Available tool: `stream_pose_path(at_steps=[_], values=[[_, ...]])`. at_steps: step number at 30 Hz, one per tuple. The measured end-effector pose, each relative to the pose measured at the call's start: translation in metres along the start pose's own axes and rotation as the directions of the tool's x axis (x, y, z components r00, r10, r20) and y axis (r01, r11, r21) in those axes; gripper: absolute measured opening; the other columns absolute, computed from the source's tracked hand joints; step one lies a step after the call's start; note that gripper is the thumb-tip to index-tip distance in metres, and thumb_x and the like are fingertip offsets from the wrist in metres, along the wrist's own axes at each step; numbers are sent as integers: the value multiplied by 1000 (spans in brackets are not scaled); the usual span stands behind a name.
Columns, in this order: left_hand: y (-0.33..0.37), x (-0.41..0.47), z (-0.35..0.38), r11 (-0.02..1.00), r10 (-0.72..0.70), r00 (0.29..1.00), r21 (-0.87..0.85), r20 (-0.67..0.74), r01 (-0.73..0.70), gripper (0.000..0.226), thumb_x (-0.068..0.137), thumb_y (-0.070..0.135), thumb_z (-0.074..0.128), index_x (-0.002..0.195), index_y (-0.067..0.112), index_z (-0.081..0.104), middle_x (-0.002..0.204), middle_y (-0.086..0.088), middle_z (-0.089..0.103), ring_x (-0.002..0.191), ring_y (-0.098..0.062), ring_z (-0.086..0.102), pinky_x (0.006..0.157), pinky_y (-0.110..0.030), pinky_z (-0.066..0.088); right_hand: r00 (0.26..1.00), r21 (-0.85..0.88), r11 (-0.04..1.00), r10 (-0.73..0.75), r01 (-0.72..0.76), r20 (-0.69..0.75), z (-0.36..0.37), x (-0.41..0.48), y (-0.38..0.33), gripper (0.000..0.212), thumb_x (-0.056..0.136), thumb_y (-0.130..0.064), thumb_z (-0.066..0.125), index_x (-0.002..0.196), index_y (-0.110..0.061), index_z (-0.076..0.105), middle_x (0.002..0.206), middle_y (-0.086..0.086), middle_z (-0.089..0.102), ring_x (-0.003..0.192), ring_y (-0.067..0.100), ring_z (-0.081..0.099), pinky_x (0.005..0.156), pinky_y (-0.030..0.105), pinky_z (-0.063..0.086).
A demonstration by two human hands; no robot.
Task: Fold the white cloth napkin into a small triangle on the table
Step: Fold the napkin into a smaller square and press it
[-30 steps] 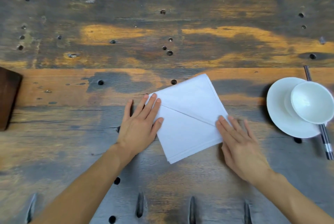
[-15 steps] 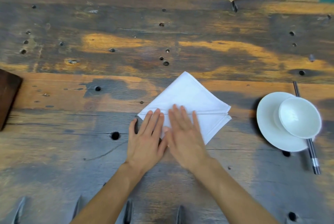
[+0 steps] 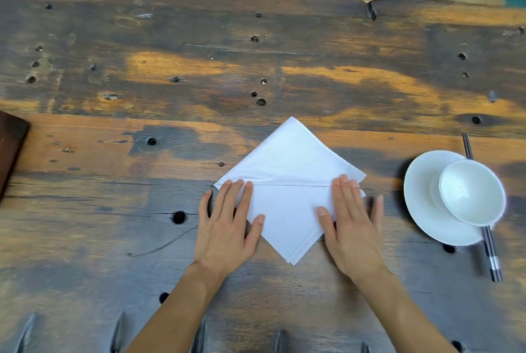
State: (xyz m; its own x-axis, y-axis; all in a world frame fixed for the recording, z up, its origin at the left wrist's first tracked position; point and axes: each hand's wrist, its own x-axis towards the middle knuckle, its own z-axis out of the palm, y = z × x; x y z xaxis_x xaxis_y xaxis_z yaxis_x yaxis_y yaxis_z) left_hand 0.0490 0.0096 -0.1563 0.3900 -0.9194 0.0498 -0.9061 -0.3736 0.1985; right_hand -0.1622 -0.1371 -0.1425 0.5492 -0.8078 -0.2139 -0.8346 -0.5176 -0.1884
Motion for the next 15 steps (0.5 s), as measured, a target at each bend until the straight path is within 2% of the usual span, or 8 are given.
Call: stream_pose_path(at_steps=[2,5,8,10,12,15], values=[[0,0,0,1000,-1,1000,-3,7,1,65,102,49,45,153,9,46,156,-10,47,146,-31,42,114,-62,32,1000,-17,1000,-21,21,1,-1,-2,6,74,104,-59,10,161,-13,19,169,0,13,155,11,7,123,56,0],[0,0,2,1000,-3,1000,-6,7,3,65,102,49,45,153,10,46,157,-10,47,146,-32,42,115,-62,32,999,-7,1000,7,-7,-36,-3,-1,-3,77,103,-60,15,159,-9,25,168,4,18,155,15,12,123,54,-8],[-1,-1,1,1000,5,1000,-18,-19,-5,67,102,49,46,157,11,39,163,-11,38,152,-32,35,117,-62,29,996,44,999,35,-32,-77,-5,2,-28,77,103,-60,17,159,-7,24,168,5,10,156,18,6,122,54,-13],[-1,-1,1,1000,18,1000,-9,-22,-18,71,102,48,44,161,12,28,169,-11,25,157,-29,22,122,-61,22,993,108,991,-74,83,-93,-6,9,-58,76,105,-58,15,159,-6,23,169,8,11,157,21,6,123,56,-7],[-1,1,1,1000,17,999,8,35,-17,75,100,47,40,163,12,19,172,-9,13,159,-26,12,124,-61,16,971,179,954,-230,239,-67,-7,21,-97,78,104,-60,10,159,-6,25,169,9,13,157,20,5,122,57,-4],[-1,5,1,998,2,981,58,194,-14,85,94,55,43,164,16,15,173,-6,12,160,-24,5,124,-60,9,929,217,908,-370,358,16,-1,46,-147,84,100,-66,4,160,-11,22,170,3,5,156,14,-8,122,56,-9]])
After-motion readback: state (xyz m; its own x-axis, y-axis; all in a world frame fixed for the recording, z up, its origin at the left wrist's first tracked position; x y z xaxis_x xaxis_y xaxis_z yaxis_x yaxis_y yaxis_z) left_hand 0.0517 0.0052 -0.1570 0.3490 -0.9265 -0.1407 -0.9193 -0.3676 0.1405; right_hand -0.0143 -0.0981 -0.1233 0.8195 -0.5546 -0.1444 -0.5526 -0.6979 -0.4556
